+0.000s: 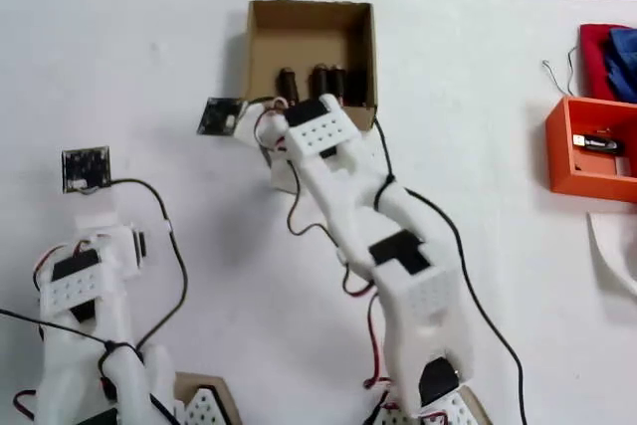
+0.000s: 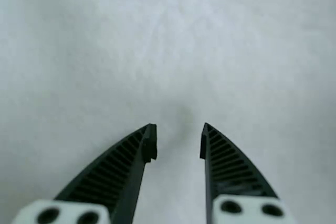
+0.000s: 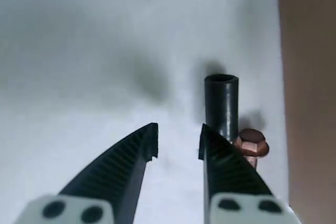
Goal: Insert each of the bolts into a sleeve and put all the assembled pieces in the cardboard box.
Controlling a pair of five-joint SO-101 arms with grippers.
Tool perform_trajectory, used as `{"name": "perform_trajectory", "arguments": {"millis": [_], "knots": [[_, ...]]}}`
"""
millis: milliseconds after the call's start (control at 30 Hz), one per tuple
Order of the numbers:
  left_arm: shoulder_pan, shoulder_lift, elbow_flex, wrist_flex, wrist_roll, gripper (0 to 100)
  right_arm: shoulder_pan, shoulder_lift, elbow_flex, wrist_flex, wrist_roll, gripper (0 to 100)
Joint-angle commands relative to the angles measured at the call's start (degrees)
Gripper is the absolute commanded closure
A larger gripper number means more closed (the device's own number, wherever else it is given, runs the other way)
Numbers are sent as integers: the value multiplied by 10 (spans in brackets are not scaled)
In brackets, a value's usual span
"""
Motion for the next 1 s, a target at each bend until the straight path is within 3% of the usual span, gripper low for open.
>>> {"name": "perform_trajectory", "arguments": {"millis": [0,667,967], "knots": [[1,-6,1,-7,-6,842,-2,39,-72,-4,6,875],[1,-6,1,-7,-7,842,22,158,-320,121,6,875],[1,-6,1,-7,-7,842,29,189,-334,118,6,875]]}}
